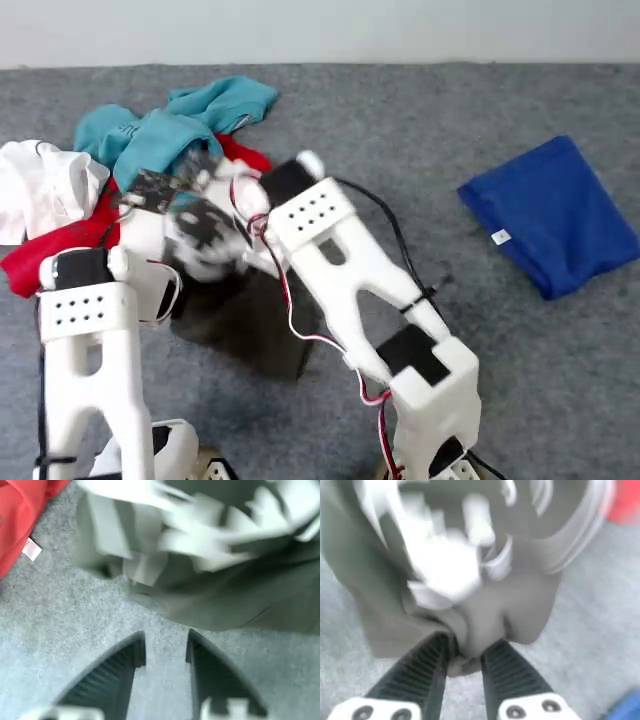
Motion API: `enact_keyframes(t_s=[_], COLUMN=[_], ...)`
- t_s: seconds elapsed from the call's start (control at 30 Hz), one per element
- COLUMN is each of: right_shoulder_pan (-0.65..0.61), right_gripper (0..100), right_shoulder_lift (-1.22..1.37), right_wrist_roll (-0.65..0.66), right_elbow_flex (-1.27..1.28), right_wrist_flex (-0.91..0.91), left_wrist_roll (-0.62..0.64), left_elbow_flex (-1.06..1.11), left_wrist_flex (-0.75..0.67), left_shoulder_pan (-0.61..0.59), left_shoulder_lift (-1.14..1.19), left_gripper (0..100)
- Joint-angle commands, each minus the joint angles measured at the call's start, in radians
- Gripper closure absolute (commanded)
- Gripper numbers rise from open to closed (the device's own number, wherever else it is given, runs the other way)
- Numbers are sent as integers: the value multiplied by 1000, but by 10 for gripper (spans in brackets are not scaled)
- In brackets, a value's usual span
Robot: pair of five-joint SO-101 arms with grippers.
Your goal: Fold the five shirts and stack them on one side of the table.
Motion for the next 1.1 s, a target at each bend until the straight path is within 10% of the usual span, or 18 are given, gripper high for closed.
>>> enact_keyframes(t_s=[0.0, 1.07], right_shoulder_pan=[2, 194], right_gripper=[990, 990], right_shoulder_lift=[-145, -539], right_wrist_roll=[-51, -133], right_elbow_flex=[-241, -299], right_wrist_flex=[77, 150], left_wrist_roll=[-12, -11], left_elbow_flex=[18, 8], left_wrist_flex=[14, 8], left_shoulder_pan=[5, -60], left_shoulder_lift=[-12, -14], left_gripper=[863, 863])
